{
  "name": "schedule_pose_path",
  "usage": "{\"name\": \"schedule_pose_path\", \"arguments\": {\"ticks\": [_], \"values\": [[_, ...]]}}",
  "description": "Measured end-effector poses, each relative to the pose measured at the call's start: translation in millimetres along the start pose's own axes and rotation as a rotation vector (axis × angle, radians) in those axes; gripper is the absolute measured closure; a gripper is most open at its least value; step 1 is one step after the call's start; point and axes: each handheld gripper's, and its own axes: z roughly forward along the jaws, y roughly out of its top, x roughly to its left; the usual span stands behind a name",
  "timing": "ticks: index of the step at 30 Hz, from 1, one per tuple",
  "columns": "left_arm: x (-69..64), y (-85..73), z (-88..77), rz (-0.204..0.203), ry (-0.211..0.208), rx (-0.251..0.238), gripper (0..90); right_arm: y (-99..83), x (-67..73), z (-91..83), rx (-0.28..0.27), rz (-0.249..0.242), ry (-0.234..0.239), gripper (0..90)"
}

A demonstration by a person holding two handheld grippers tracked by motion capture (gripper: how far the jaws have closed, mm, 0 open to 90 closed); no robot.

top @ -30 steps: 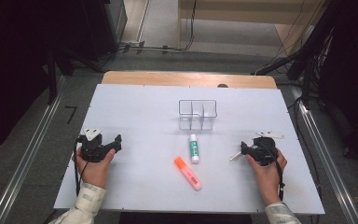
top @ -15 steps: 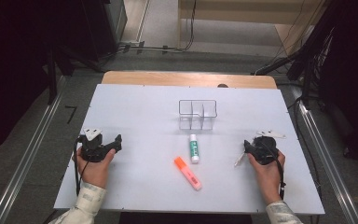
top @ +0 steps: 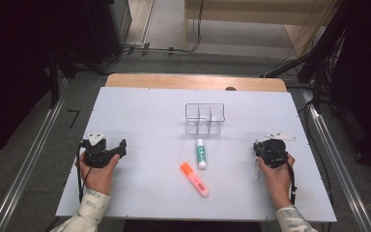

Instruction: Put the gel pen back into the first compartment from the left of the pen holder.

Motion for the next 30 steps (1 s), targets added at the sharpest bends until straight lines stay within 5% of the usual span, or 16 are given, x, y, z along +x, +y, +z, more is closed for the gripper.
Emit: {"name": "schedule_pose_path", "arguments": {"ticks": [6,30], "values": [[0.6,0.0,-0.4,-0.002,-0.001,0.000,23.5,-0.2,1.4,2.3,0.020,0.013,-0.024,72.7],[0.3,0.1,-0.3,-0.003,-0.006,0.000,23.5,4.9,1.6,4.8,0.040,-0.041,0.037,79.0]]}}
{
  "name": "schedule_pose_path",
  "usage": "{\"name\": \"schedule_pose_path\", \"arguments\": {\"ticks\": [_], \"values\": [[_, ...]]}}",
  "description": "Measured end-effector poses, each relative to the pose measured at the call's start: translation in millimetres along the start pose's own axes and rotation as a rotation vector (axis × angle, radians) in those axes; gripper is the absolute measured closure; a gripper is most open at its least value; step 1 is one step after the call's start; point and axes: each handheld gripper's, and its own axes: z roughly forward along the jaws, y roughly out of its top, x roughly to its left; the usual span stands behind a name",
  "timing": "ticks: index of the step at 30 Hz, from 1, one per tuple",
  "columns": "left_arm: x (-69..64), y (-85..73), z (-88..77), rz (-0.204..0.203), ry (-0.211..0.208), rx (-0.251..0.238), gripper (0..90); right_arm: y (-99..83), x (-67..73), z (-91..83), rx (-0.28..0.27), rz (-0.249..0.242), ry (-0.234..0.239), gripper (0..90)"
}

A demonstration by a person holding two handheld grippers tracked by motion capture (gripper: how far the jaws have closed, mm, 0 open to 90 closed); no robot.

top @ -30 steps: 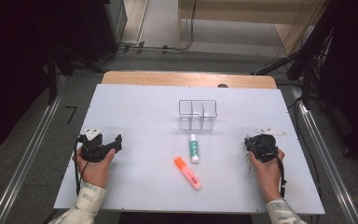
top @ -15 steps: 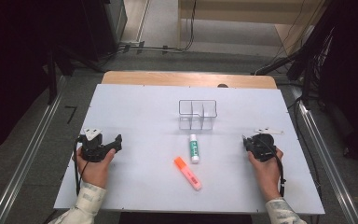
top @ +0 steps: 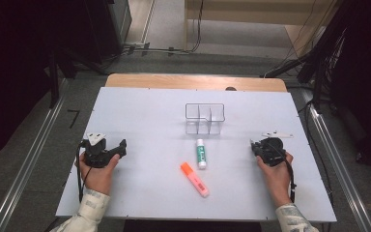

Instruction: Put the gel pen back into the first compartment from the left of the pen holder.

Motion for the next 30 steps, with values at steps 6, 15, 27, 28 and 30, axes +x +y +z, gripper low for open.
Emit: {"name": "schedule_pose_path", "arguments": {"ticks": [6,15,27,28,30], "values": [[1.2,0.1,-0.3,-0.003,-0.001,0.003,23.5,1.1,1.8,-1.4,-0.007,-0.014,0.015,79.2],[1.4,0.0,-0.1,-0.006,-0.002,0.004,23.5,4.1,6.0,-8.0,-0.025,-0.036,0.037,79.4],[1.3,-0.3,0.8,-0.009,-0.003,0.008,23.5,11.7,14.8,-18.3,-0.056,-0.050,0.093,79.4],[1.4,-0.3,0.8,-0.008,-0.004,0.009,23.5,12.6,16.3,-19.0,-0.060,-0.053,0.097,79.3],[1.6,-0.4,0.9,-0.010,-0.004,0.008,23.5,15.0,19.6,-20.6,-0.064,-0.061,0.109,79.4]]}}
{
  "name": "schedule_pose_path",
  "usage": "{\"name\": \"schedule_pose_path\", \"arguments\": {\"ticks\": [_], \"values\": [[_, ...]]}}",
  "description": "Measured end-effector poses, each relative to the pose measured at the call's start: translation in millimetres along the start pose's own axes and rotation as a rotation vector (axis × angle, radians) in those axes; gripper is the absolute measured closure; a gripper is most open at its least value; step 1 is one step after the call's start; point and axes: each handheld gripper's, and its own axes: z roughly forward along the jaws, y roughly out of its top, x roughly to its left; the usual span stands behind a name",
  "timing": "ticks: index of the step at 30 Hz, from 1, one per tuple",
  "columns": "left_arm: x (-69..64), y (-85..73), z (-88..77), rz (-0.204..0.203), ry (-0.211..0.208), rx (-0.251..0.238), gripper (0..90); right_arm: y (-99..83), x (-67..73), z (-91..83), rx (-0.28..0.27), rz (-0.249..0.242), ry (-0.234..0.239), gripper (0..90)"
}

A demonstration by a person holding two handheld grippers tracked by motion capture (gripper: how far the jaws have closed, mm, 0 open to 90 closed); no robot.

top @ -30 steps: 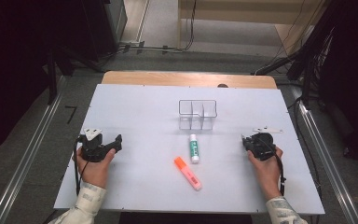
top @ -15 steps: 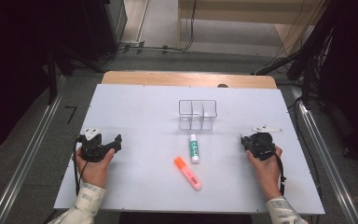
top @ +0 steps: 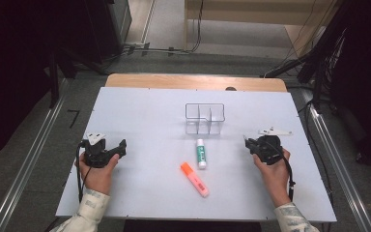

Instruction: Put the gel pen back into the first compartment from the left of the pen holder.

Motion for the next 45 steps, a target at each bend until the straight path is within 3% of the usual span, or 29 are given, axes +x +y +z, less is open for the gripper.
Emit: {"name": "schedule_pose_path", "arguments": {"ticks": [12,32,45], "values": [[1.4,-0.1,-0.3,-0.008,-0.001,0.000,23.5,18.0,15.1,-2.1,-0.031,-0.022,0.049,79.4],[2.1,0.2,0.3,-0.011,-0.001,-0.003,23.5,60.5,39.6,-8.6,-0.096,-0.071,0.095,79.3],[2.7,0.3,0.5,-0.010,-0.001,-0.002,23.5,78.0,53.2,-3.8,-0.111,-0.090,0.118,79.4]]}}
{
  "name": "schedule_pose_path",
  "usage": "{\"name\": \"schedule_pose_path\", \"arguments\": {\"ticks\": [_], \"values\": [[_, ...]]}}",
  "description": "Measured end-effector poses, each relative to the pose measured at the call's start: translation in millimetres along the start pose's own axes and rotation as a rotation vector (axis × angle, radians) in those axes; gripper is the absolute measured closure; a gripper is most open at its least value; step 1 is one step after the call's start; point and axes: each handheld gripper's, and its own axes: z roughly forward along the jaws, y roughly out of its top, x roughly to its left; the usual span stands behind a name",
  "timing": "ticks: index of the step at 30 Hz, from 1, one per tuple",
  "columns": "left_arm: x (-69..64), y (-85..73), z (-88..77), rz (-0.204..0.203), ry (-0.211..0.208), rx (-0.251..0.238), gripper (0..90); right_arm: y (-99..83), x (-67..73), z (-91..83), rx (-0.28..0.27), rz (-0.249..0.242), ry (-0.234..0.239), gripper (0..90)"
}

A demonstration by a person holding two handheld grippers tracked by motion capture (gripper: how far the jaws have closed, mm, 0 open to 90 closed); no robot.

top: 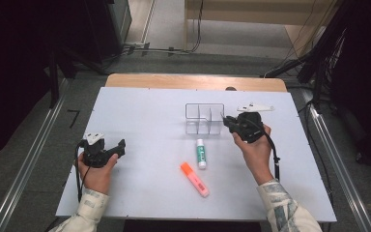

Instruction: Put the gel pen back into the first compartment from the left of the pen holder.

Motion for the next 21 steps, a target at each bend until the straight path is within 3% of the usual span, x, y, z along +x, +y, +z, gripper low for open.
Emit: {"name": "schedule_pose_path", "arguments": {"ticks": [21], "values": [[-0.2,0.2,-0.2,0.003,-0.002,-0.001,23.5,21.2,10.5,16.7,0.001,-0.015,0.030,79.3]]}}
